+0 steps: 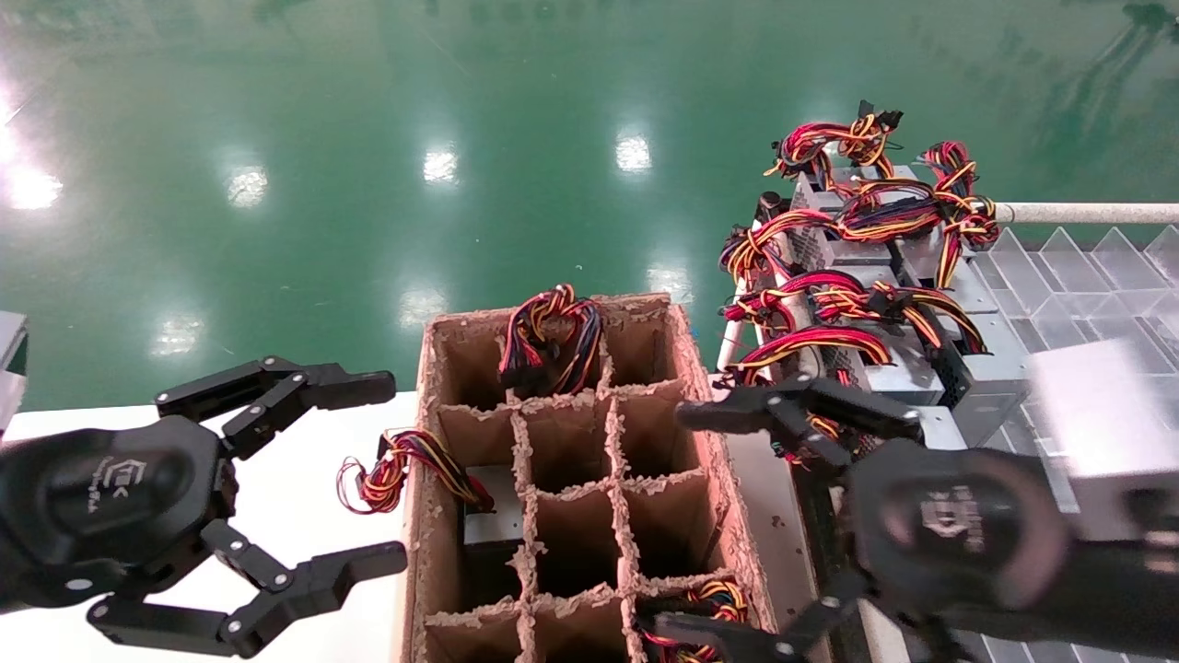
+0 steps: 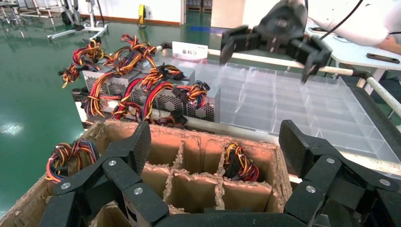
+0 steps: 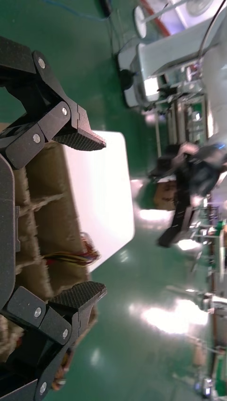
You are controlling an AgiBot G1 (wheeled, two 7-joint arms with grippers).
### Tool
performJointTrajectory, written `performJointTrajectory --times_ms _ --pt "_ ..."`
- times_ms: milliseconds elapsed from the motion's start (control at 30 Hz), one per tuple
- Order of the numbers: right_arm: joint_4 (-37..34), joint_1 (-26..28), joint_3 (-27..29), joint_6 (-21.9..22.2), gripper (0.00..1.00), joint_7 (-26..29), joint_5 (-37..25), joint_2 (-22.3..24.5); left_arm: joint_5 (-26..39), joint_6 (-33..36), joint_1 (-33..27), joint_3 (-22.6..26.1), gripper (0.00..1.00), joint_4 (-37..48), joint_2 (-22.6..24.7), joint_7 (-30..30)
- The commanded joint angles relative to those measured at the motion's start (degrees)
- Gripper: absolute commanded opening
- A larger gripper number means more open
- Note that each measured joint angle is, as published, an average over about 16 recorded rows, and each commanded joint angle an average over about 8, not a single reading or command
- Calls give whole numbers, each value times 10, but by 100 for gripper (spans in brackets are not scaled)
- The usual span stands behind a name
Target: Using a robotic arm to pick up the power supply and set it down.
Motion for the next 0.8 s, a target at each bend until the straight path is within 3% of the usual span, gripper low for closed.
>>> performJointTrajectory --times_ms 33,367,800 --pt "4 0 -3 10 100 -5 -12 -5 0 0 0 0 0 0 0 0" --pt "-18 60 -69 75 100 -20 -116 -135 0 0 0 0 0 0 0 0" --pt "-131 122 -138 125 100 -69 -223 -281 0 0 0 0 0 0 0 0"
